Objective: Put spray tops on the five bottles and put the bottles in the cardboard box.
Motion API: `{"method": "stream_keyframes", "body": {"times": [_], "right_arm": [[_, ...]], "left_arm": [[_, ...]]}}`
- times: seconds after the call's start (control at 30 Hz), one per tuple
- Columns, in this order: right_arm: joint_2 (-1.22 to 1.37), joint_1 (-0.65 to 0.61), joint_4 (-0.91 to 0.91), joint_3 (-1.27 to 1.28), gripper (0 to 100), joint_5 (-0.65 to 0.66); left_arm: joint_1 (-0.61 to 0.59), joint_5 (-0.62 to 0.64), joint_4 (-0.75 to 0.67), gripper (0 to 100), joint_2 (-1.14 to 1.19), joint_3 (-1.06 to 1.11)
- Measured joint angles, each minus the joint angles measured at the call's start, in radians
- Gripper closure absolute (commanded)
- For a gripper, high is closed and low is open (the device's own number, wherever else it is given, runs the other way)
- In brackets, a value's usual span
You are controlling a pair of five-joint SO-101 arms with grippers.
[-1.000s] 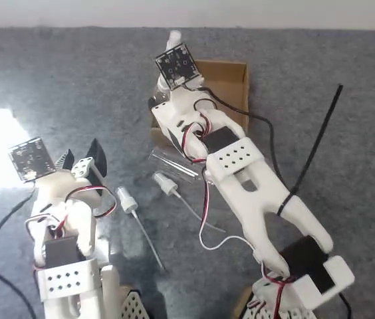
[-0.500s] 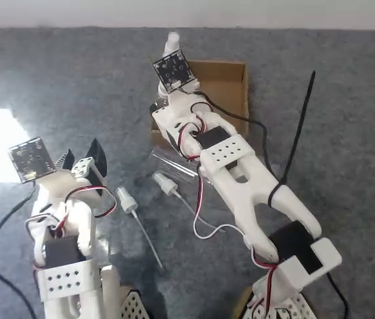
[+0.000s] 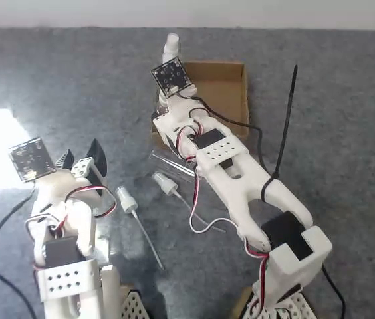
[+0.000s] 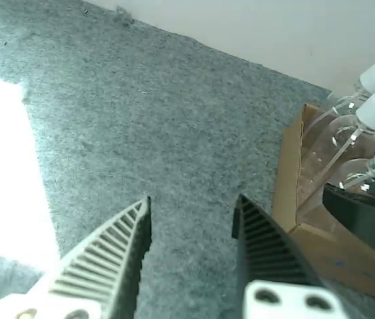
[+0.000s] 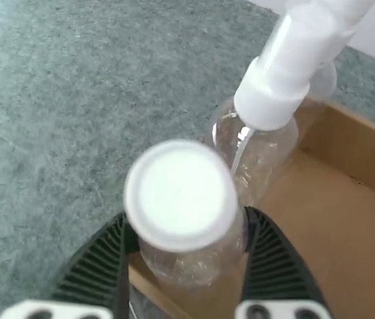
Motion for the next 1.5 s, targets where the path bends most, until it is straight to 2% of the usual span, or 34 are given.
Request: {"method": "stream_keyframes", "body": {"times": [0.27,0.5,0.8,1.0,1.5], "right_arm": [[0.003,0.0,0.0,0.0,90.5,0.0],[0.003,-0.002,0.0,0.0,75.3,0.0],[0.003,-0.003,0.018,0.0,73.8,-0.003],[0.003,-0.003,0.02,0.0,63.8,-0.003],[0.003,-0.029,0.098,0.0,63.4,-0.04]], "left_arm": [[0.0,0.0,0.0,81,0.0,0.0],[0.0,0.0,0.0,81,0.0,0.0],[0.0,0.0,0.0,81,0.0,0.0],[0.0,0.0,0.0,81,0.0,0.0],[0.0,0.0,0.0,81,0.0,0.0]]}}
